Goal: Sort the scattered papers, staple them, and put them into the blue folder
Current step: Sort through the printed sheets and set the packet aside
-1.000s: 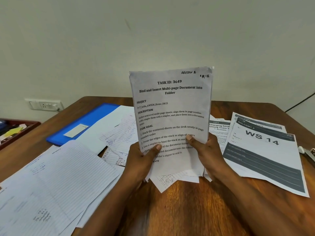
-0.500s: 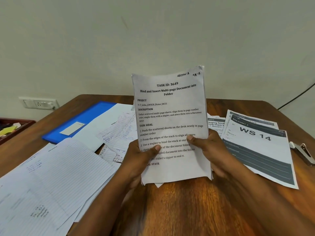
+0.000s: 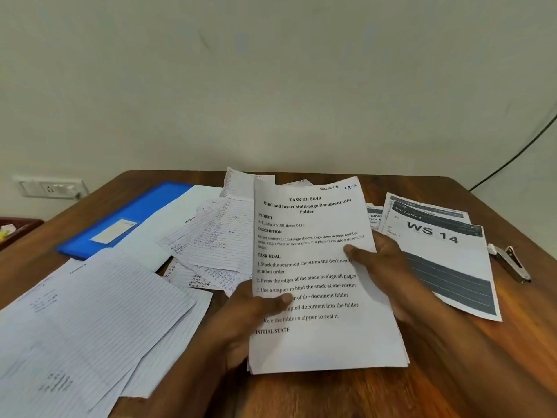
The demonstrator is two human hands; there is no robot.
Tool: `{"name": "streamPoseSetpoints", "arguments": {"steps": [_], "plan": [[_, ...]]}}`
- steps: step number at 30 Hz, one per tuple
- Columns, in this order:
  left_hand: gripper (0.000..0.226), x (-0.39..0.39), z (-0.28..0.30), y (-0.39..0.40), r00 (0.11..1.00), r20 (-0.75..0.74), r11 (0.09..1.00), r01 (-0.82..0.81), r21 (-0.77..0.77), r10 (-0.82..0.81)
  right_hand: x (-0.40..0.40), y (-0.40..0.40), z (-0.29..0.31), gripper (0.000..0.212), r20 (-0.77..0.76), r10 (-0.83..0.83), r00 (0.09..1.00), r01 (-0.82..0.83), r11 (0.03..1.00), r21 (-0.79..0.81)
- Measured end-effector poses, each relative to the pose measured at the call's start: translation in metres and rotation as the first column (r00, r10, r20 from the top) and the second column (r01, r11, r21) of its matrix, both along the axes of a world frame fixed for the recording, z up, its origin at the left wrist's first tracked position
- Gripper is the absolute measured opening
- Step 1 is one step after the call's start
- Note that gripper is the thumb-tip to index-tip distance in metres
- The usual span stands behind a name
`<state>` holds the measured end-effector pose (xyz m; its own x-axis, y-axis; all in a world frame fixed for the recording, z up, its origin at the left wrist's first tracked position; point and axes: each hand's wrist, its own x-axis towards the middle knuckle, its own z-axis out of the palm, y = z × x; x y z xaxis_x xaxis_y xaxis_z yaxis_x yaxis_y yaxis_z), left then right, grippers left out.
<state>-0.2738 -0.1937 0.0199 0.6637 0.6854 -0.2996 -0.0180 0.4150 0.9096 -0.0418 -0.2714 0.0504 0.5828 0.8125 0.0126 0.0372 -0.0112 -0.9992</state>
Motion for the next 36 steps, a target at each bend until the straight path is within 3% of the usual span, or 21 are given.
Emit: {"name": "streamPoseSetpoints", "arguments": {"steps": [6, 11, 16, 22, 36], "plan": [[0.032, 0.0, -0.004, -0.002, 0.998, -0.045, 0.999, 0.032, -0.005, -0.032, 0.001, -0.008, -0.011, 0.023, -0.003, -0.005, 1.0, 0.005, 1.0, -0.029], [0.03, 0.003, 0.0, 0.001, 0.994, -0.106, 0.993, 0.025, 0.119, -0.012, 0.002, -0.011, -0.015, 0.026, 0.032, -0.005, 0.999, 0.006, 0.999, -0.032], [0.019, 0.012, 0.007, 0.013, 0.988, -0.088, 0.963, -0.103, 0.248, 0.129, 0.002, -0.009, -0.021, 0.025, 0.047, 0.011, 0.999, -0.008, 0.998, -0.064], [0.017, 0.029, 0.006, 0.03, 0.97, -0.027, 0.937, -0.227, 0.267, 0.243, -0.003, -0.004, -0.027, 0.026, 0.02, 0.018, 1.0, -0.017, 0.998, -0.067], [0.021, 0.024, -0.003, 0.046, 0.991, -0.023, 0.963, -0.125, 0.239, 0.134, 0.016, 0.005, -0.021, 0.026, -0.048, -0.022, 0.999, 0.019, 0.998, -0.054]]}}
